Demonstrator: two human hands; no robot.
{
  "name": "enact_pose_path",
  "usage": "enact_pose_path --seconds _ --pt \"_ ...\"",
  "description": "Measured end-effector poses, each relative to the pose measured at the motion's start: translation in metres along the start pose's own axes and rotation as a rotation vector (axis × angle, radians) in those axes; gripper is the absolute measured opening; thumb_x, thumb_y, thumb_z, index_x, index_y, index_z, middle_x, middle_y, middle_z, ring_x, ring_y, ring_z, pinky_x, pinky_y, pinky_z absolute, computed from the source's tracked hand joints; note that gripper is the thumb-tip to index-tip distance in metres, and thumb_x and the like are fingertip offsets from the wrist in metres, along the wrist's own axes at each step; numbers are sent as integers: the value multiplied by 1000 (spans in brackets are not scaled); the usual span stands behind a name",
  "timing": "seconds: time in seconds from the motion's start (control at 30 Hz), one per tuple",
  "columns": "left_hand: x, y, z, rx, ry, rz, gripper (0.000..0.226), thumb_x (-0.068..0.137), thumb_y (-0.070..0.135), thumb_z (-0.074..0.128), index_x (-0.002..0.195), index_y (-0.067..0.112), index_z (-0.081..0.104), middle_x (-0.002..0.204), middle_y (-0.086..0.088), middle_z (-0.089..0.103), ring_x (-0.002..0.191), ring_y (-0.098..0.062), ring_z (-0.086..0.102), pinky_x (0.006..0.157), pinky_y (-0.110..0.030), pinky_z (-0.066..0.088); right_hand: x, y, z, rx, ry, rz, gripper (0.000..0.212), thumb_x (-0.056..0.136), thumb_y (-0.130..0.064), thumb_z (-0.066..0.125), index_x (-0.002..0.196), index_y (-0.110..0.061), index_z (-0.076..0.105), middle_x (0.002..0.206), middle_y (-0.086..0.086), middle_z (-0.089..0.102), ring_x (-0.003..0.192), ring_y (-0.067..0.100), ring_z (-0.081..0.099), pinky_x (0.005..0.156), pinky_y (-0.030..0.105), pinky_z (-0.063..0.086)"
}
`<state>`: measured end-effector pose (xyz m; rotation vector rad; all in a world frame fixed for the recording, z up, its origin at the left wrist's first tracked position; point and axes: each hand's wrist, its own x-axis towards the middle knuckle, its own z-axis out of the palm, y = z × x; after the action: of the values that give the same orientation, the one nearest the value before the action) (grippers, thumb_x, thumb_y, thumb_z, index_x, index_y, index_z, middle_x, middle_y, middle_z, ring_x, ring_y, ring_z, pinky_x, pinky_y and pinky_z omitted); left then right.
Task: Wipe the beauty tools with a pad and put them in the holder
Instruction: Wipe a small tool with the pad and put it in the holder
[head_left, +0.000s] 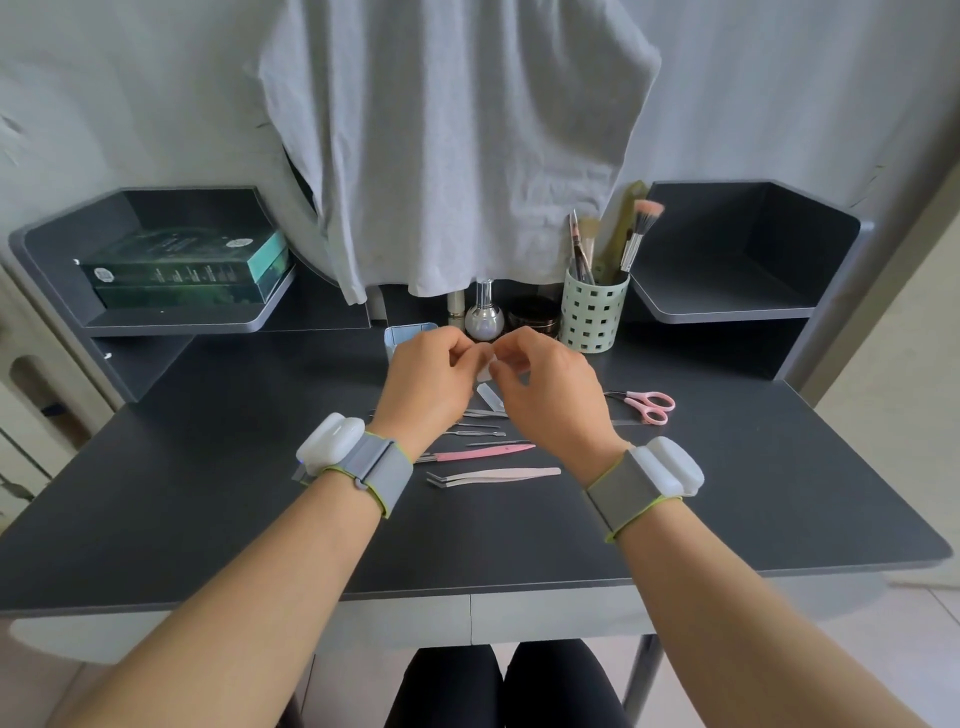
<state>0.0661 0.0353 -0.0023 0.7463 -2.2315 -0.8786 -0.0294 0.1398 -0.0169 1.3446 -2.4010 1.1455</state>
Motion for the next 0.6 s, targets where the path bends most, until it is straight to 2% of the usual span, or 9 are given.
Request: enact_pose_path --seconds 0.13,0.23,0.33,0.4,0.47,0.6 --pt "0 -4 0 11 -13 -10 29 98 38 58 84 14 68 65 -1 66 56 -20 62 64 -46 59 -4 -2 2 -7 -31 2 21 93 -34 64 111 -23 67 99 -7 71 94 16 65 86 41 54" --pt "-1 -6 -1 49 -32 -18 32 99 41 55 85 14 66 68 0 65 57 -18 59 66 -45 59 -4 -2 3 -1 -32 14 17 97 -34 60 108 -24 70 95 -7 73 91 18 67 85 42 54" --pt "-3 -6 -3 69 -23 -20 33 100 42 54 86 14 64 71 -2 67 55 -16 60 62 -38 59 -2 -1 2 17 -9 57 19 100 -28 55 101 -22 72 86 -2 73 83 23 66 77 42 54" --pt "-4 -6 -4 56 -20 -33 31 101 40 53 89 13 64 73 -3 68 57 -17 64 52 -28 57 -2 0 0 10 -3 74 19 101 -26 53 100 -21 72 85 0 72 82 25 64 74 40 53" --pt "-4 -7 -5 35 -22 -35 27 101 37 53 94 14 64 77 -3 69 61 -18 67 50 -26 57 -1 0 1 -7 -7 96 20 101 -27 51 100 -21 69 86 2 71 82 27 62 73 39 51" --pt "-6 -9 -3 -4 -74 -4 17 99 33 57 104 20 65 88 11 66 78 -12 69 68 -36 62 -2 0 4 -33 -23 135 21 102 -29 47 99 -21 66 87 1 69 83 27 60 72 37 48"
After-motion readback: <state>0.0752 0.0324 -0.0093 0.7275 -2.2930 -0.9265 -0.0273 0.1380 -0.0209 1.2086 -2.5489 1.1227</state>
